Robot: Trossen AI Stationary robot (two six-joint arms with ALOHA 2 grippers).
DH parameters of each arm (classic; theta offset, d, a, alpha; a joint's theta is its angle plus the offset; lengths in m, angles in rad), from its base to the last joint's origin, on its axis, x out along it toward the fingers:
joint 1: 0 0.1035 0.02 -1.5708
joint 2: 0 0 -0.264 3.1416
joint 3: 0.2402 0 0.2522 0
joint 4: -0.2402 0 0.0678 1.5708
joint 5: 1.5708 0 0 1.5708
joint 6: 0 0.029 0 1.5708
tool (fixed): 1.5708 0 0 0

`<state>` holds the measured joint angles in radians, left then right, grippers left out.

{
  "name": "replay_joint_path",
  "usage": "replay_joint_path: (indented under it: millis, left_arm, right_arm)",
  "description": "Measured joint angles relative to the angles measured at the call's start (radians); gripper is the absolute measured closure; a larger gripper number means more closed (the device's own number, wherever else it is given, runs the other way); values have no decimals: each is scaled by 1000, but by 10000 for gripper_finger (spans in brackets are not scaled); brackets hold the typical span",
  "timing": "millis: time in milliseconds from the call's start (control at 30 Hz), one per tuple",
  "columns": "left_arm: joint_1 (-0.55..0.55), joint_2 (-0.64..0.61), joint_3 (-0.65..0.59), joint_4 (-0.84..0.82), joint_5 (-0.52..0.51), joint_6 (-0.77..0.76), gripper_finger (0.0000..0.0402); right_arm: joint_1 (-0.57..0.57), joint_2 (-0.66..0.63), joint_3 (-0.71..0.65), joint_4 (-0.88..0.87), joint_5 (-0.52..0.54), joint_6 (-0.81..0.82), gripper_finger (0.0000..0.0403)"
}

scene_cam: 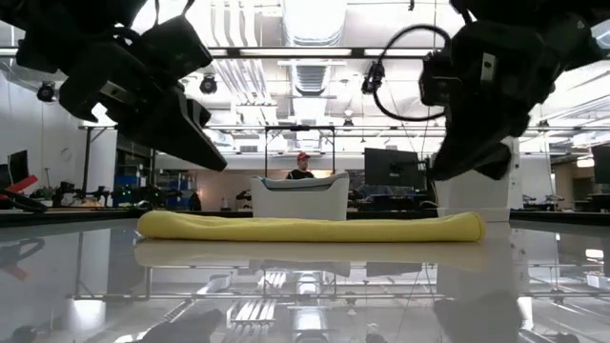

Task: Fold microfiber towels
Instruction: Fold the yellow cloth

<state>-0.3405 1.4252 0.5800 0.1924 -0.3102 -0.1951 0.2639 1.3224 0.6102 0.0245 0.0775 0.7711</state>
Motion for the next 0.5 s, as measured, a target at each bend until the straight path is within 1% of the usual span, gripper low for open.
replay_joint_path:
  millis: [67, 167, 333, 500]
  left_arm:
    - [0, 0, 0, 5, -14, 0, 398]
    - [0, 11, 1, 10, -19, -1, 398]
    - [0, 42, 1, 7, -24, -6, 398]
    - [0, 65, 1, 5, -32, -7, 398]
  right_arm:
    - [-3, -26, 0, -49, -7, 87, 382]
    - [-3, -55, 0, -99, -8, 190, 357]
    - [-3, -73, 0, -146, -9, 350, 297]
    - [-3, -46, -3, -178, -8, 439, 239]
